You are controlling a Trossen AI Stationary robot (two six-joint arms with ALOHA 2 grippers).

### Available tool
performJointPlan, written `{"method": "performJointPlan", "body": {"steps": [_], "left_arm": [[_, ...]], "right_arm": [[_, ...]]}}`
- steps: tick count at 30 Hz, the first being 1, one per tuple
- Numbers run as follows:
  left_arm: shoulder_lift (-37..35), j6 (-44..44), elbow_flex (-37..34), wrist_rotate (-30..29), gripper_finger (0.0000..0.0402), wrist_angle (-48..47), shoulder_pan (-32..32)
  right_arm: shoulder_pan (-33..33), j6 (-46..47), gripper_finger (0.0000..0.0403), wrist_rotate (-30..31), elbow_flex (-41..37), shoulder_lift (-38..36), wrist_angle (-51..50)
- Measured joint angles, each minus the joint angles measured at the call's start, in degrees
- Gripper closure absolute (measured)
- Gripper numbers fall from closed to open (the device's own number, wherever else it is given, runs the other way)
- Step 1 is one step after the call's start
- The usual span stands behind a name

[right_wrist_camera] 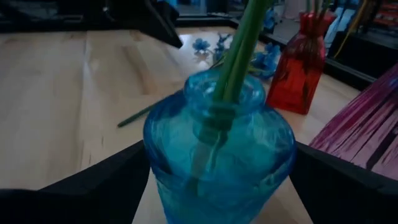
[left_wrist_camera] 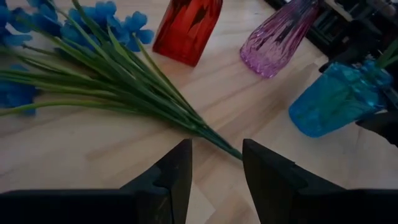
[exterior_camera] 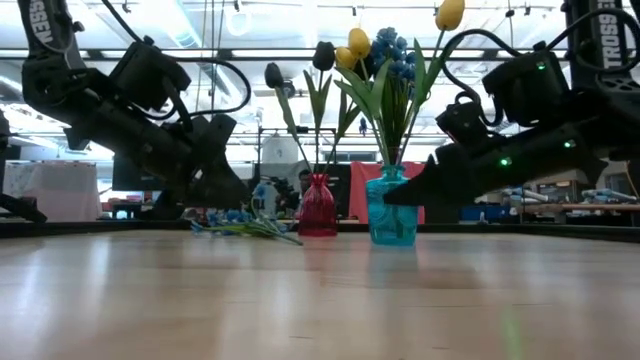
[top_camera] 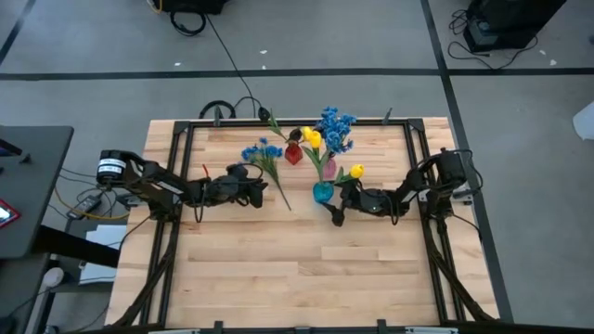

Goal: Sort flowers into vase by color
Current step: Move the blue vase to the top right of the table

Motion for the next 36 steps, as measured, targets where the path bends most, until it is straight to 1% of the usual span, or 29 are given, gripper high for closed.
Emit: {"method": "performJointPlan", "body": {"steps": [8, 16, 19, 23, 27, 30, 33, 36], "left_arm": [[0.20, -0.44, 0.02, 1.16, 0.0254, 0.20, -0.35], [0.20, -0.19, 0.02, 3.57, 0.0254, 0.13, -0.37], [0.20, 0.22, 0.02, 4.08, 0.0254, 0.13, -0.37], [0.20, 1.15, 0.02, 4.96, 0.0254, 0.09, -0.37], [0.20, 1.26, 0.02, 5.49, 0.0254, 0.07, -0.37], [0.20, 1.33, 0.02, 5.51, 0.0254, 0.02, -0.37], [0.20, 1.59, 0.02, 5.52, 0.0254, 0.02, -0.37], [0.20, 1.62, 0.02, 5.53, 0.0254, 0.00, -0.37]], "right_arm": [[-0.59, -0.34, 0.0035, 0.16, 0.73, 0.04, -0.75], [-0.17, 0.15, 0.0081, -0.02, 0.71, 0.04, -0.86], [0.25, 0.12, 0.0081, 0.16, 0.67, 0.04, -0.86], [0.35, 0.34, 0.0070, 0.16, -0.41, -0.01, -0.04], [0.70, 0.18, 0.0074, 0.04, -2.89, -0.73, 1.93], [1.95, -2.26, 0.0077, -0.11, -5.61, -2.35, 4.75], [3.33, -4.12, 0.0074, -1.65, -7.82, -5.20, 8.69], [4.68, -3.90, 0.0074, -5.93, -9.53, -7.94, 8.11]]}}
